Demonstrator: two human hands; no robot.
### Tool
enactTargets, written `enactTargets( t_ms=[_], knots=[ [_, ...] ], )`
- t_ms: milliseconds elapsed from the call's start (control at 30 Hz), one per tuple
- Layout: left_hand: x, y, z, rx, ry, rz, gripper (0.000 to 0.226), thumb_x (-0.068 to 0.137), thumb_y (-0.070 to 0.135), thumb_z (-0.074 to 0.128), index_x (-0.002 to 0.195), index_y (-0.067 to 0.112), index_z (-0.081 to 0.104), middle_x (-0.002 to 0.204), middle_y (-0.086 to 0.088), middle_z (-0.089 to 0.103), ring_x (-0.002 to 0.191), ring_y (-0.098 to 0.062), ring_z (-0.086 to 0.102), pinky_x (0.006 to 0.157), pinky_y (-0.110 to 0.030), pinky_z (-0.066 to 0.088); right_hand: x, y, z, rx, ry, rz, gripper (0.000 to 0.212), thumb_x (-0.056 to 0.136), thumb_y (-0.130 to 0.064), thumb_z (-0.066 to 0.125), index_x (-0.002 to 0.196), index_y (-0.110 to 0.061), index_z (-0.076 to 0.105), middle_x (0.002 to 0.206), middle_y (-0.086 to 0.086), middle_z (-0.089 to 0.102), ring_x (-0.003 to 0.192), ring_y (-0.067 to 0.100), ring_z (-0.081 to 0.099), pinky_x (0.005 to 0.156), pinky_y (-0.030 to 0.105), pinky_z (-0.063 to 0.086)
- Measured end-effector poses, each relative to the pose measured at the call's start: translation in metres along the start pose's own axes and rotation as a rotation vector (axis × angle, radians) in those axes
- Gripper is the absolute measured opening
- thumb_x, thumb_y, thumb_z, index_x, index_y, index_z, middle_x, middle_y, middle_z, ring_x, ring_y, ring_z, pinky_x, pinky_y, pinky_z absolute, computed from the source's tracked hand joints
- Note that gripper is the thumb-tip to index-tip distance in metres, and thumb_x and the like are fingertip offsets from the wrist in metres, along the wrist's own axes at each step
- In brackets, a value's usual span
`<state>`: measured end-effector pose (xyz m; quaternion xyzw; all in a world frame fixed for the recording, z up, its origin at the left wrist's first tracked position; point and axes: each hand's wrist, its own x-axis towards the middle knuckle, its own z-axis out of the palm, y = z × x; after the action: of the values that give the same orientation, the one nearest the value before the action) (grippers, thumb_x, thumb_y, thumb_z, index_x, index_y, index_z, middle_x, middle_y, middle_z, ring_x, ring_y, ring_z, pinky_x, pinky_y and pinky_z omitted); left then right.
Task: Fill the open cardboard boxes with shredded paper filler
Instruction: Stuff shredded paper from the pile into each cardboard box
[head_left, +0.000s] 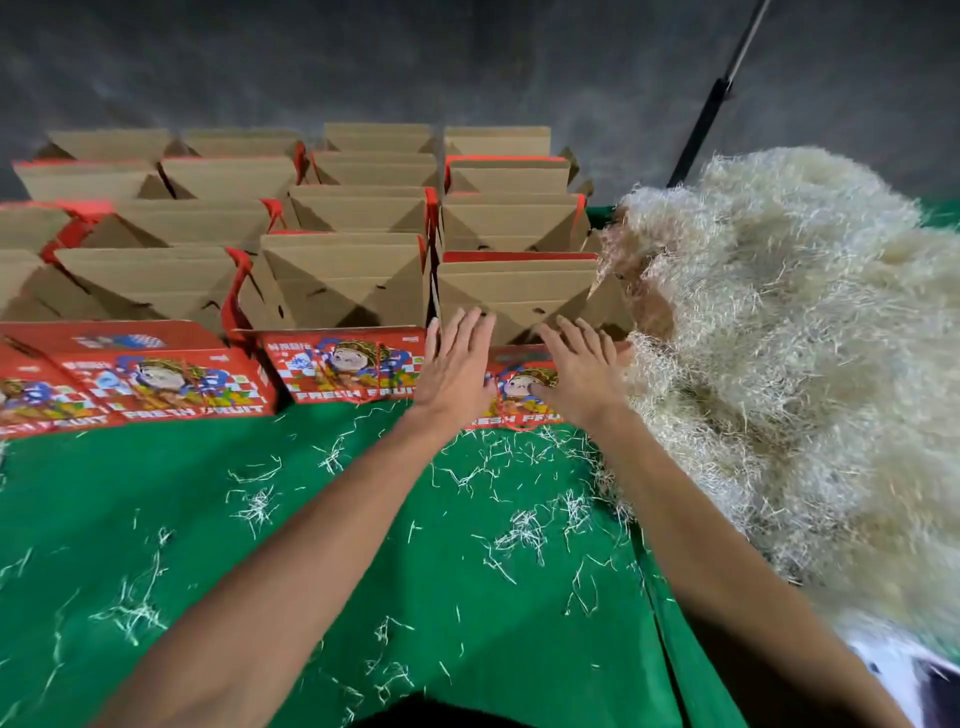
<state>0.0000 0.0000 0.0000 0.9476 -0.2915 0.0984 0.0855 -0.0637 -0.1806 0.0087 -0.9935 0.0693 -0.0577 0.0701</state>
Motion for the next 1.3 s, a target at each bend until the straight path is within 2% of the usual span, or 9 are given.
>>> enactTargets(
  t_ms=[200, 300, 400, 633, 800, 933, 1000, 1100, 1300],
  knots=[
    [0.021, 0.001, 0.005, 0.001, -0.091, 0.056, 0.035, 0.094, 0.018, 0.059, 0.129, 0.019, 0.056, 0.117, -0.001, 0.067, 0.120, -0.019, 0.058, 0.123, -0.045, 0.016, 0.017, 0.013, 0.017, 0.047, 0.113, -0.038, 0.043, 0.091, -0.035, 0.062, 0.134, -0.029, 0.058, 0.133, -0.002, 0.060, 0.129, 0.024, 0.048, 0.116, 0.048, 0.024],
    [0.028, 0.004, -0.006, -0.101, -0.192, -0.023, 0.023, 0.099, 0.014, 0.050, 0.116, 0.021, 0.064, 0.091, -0.003, 0.068, 0.089, -0.025, 0.066, 0.090, -0.041, 0.055, 0.027, 0.018, 0.016, 0.023, 0.128, -0.038, 0.024, 0.092, -0.034, 0.060, 0.114, -0.030, 0.066, 0.112, -0.005, 0.069, 0.111, 0.022, 0.059, 0.102, 0.041, 0.033],
    [0.036, 0.006, -0.017, -0.126, -0.282, -0.049, 0.022, 0.097, 0.013, 0.053, 0.102, 0.025, 0.070, 0.081, -0.003, 0.067, 0.079, -0.026, 0.068, 0.079, -0.037, 0.057, 0.032, 0.019, 0.013, 0.033, 0.083, -0.038, 0.014, 0.094, -0.032, 0.059, 0.104, -0.031, 0.067, 0.096, -0.007, 0.071, 0.099, 0.021, 0.064, 0.101, 0.038, 0.037],
    [0.027, 0.013, -0.039, -0.108, -0.416, -0.052, 0.021, 0.093, 0.011, 0.058, 0.090, 0.025, 0.073, 0.080, -0.002, 0.068, 0.082, -0.025, 0.066, 0.081, -0.035, 0.052, 0.015, 0.030, -0.004, 0.096, -0.031, -0.140, 0.017, 0.098, -0.041, 0.056, 0.101, -0.033, 0.071, 0.084, -0.007, 0.072, 0.082, 0.016, 0.067, 0.088, 0.032, 0.049],
    [-0.002, 0.003, -0.052, -0.119, -0.450, -0.040, 0.018, 0.091, 0.013, 0.060, 0.089, 0.024, 0.075, 0.079, 0.000, 0.069, 0.081, -0.023, 0.066, 0.079, -0.033, 0.050, -0.004, 0.037, -0.021, 0.272, -0.032, -0.118, 0.067, 0.080, -0.089, 0.041, 0.094, -0.033, 0.075, 0.078, -0.018, 0.070, 0.066, -0.001, 0.062, 0.084, 0.027, 0.046],
    [-0.028, -0.020, -0.066, -0.148, -0.520, -0.084, 0.017, 0.088, 0.021, 0.065, 0.095, 0.031, 0.078, 0.078, 0.004, 0.070, 0.077, -0.017, 0.065, 0.063, -0.026, 0.044, -0.017, 0.043, -0.021, 0.401, 0.084, -0.001, 0.052, 0.098, -0.062, 0.042, 0.122, -0.024, 0.067, 0.130, -0.001, 0.064, 0.122, 0.020, 0.058, 0.109, 0.049, 0.040],
    [-0.040, -0.030, -0.073, -0.171, -0.600, -0.103, 0.018, 0.086, 0.021, 0.067, 0.094, 0.033, 0.078, 0.079, 0.005, 0.071, 0.077, -0.016, 0.067, 0.060, -0.026, 0.048, -0.022, 0.044, -0.019, 0.338, 0.031, 0.108, 0.059, 0.098, -0.050, 0.053, 0.149, -0.023, 0.040, 0.152, 0.005, 0.044, 0.141, 0.029, 0.039, 0.114, 0.054, 0.033],
    [-0.057, -0.036, -0.081, -0.198, -0.710, -0.152, 0.024, 0.085, 0.018, 0.070, 0.102, 0.034, 0.078, 0.084, 0.010, 0.071, 0.081, -0.012, 0.066, 0.064, -0.028, 0.053, -0.034, 0.026, -0.013, 0.662, -0.159, 0.276, 0.078, 0.098, -0.038, 0.057, 0.156, -0.024, 0.006, 0.141, 0.007, 0.052, 0.126, 0.032, 0.055, 0.107, 0.051, 0.042],
    [-0.072, -0.036, -0.092, -0.282, -0.993, -0.150, 0.022, 0.081, 0.041, 0.077, 0.103, 0.036, 0.077, 0.111, 0.012, 0.071, 0.089, -0.009, 0.069, 0.068, -0.026, 0.051, -0.050, 0.013, 0.008, 0.481, -0.134, 0.306, 0.047, 0.091, 0.000, 0.051, 0.131, -0.017, 0.032, 0.087, 0.001, 0.061, 0.085, 0.031, 0.065, 0.079, 0.049, 0.055]
  ],
)
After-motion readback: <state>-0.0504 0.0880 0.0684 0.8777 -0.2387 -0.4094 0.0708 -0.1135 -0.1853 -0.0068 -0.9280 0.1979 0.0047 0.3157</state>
